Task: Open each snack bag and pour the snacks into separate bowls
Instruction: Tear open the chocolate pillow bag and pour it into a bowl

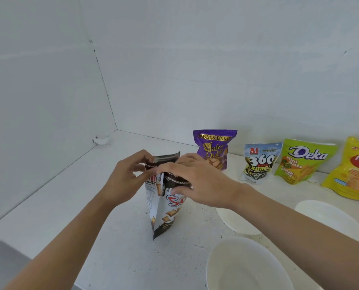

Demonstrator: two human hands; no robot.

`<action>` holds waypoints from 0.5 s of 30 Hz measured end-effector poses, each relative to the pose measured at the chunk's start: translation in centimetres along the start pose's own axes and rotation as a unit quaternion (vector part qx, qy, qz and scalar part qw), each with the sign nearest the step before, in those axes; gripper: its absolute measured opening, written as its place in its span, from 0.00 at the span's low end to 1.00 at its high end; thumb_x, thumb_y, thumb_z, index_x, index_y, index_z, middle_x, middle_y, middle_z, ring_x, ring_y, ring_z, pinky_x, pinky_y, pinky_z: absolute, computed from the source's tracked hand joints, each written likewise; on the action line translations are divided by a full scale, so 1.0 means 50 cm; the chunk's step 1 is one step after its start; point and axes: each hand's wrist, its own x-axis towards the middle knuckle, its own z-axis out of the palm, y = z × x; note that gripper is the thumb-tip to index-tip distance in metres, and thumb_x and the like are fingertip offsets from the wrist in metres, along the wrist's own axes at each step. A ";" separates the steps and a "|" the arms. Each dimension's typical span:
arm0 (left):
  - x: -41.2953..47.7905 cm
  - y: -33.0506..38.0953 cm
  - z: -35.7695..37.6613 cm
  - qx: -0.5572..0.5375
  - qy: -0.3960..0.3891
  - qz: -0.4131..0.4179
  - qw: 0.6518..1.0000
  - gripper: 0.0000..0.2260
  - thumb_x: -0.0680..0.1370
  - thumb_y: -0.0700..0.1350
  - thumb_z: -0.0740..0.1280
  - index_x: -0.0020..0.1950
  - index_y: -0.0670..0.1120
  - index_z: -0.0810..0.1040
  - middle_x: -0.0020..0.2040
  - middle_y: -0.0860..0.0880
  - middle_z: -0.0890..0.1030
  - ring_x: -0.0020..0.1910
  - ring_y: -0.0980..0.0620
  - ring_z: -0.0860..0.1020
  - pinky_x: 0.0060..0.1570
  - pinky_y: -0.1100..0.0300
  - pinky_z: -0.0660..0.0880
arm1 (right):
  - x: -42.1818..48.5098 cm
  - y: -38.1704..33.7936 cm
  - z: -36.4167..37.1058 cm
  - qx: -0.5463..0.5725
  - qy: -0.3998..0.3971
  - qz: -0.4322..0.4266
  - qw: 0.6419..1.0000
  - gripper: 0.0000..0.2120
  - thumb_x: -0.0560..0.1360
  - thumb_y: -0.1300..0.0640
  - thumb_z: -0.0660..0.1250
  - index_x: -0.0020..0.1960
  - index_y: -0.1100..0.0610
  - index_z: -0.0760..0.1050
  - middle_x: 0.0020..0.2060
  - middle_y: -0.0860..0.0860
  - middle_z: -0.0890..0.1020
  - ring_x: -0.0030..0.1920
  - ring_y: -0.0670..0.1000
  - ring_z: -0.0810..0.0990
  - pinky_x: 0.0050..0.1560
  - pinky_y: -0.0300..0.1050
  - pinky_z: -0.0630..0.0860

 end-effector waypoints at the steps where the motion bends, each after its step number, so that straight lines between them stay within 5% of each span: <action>1: 0.003 -0.004 -0.003 0.008 0.010 0.002 1.000 0.04 0.79 0.43 0.71 0.48 0.46 0.77 0.44 0.57 0.82 0.41 0.53 0.79 0.48 0.57 0.80 | 0.004 0.001 0.005 -0.001 -0.018 -0.003 1.000 0.23 0.78 0.55 0.70 0.68 0.45 0.66 0.54 0.48 0.82 0.54 0.46 0.74 0.67 0.33 0.56; 3: 0.007 -0.015 -0.012 0.008 0.018 -0.017 1.000 0.05 0.78 0.44 0.72 0.47 0.46 0.77 0.44 0.54 0.82 0.40 0.52 0.79 0.48 0.53 0.80 | 0.001 0.008 0.010 0.005 -0.028 0.014 0.999 0.18 0.79 0.56 0.67 0.65 0.44 0.67 0.50 0.46 0.81 0.46 0.47 0.76 0.60 0.40 0.70; 5: 0.006 -0.024 -0.017 0.002 0.027 -0.050 0.998 0.05 0.78 0.45 0.73 0.48 0.46 0.78 0.45 0.52 0.84 0.40 0.52 0.81 0.46 0.48 0.80 | -0.006 0.017 0.008 0.003 -0.009 0.027 1.000 0.13 0.79 0.56 0.67 0.62 0.48 0.73 0.48 0.46 0.81 0.43 0.50 0.78 0.46 0.44 0.73; 8: 0.002 -0.023 -0.012 -0.020 0.018 -0.067 0.997 0.05 0.78 0.46 0.72 0.50 0.48 0.78 0.48 0.54 0.84 0.44 0.52 0.84 0.46 0.49 0.79 | -0.007 0.022 0.009 -0.036 0.018 0.000 0.999 0.12 0.77 0.56 0.69 0.60 0.51 0.77 0.49 0.47 0.83 0.47 0.51 0.79 0.58 0.38 0.65; 10: -0.002 -0.016 -0.008 -0.045 0.001 -0.068 0.997 0.07 0.77 0.49 0.71 0.53 0.51 0.77 0.51 0.55 0.84 0.48 0.51 0.85 0.49 0.50 0.80 | -0.002 0.021 0.014 -0.047 0.015 -0.017 0.999 0.13 0.77 0.56 0.70 0.61 0.51 0.77 0.49 0.45 0.83 0.49 0.49 0.78 0.65 0.45 0.66; 15: -0.025 -0.013 0.010 -0.174 0.026 -0.122 0.977 0.22 0.73 0.50 0.72 0.63 0.57 0.68 0.52 0.48 0.85 0.50 0.49 0.85 0.51 0.55 0.81 | 0.011 0.015 0.023 -0.053 0.010 -0.046 0.997 0.16 0.75 0.56 0.72 0.62 0.48 0.77 0.52 0.42 0.81 0.63 0.47 0.70 0.66 0.49 0.63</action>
